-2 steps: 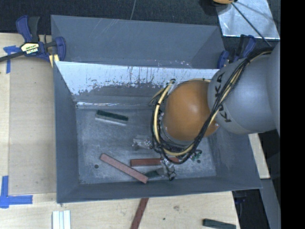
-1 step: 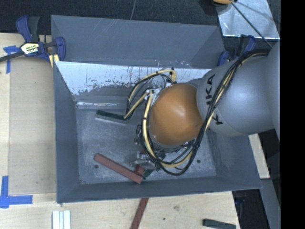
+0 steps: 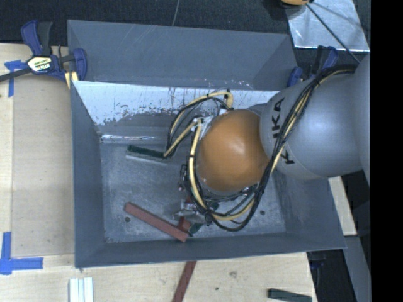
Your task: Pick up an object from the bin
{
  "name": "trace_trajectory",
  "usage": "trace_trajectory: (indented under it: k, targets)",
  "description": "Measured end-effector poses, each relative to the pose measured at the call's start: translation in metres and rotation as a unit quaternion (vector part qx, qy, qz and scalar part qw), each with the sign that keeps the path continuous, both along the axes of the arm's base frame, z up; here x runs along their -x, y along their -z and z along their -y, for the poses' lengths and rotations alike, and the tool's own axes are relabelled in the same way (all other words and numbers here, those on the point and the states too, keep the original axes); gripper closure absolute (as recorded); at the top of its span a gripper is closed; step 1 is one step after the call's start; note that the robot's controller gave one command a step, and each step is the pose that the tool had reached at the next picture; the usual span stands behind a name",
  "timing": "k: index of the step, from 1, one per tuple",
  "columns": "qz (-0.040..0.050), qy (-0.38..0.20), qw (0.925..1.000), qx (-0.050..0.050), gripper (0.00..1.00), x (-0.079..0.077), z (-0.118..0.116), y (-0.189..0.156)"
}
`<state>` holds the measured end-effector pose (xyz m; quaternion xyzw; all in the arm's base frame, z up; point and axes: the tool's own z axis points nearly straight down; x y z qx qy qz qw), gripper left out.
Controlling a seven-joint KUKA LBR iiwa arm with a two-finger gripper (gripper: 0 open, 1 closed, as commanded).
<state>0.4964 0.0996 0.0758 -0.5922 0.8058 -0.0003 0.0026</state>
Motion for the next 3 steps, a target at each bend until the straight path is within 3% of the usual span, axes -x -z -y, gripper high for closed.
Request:
trace_trajectory:
  k: [1, 2, 3]
  targets:
    - [-0.0059, -0.055, 0.9985, 0.002, 1.0, 0.004, -0.008, -0.027]
    - [0.0024, -0.126, 0.992, 0.0, 1.0, 0.003, -0.011, -0.052]
    - [0.0015, -0.122, 0.9925, 0.001, 1.0, 0.006, 0.0, -0.217]
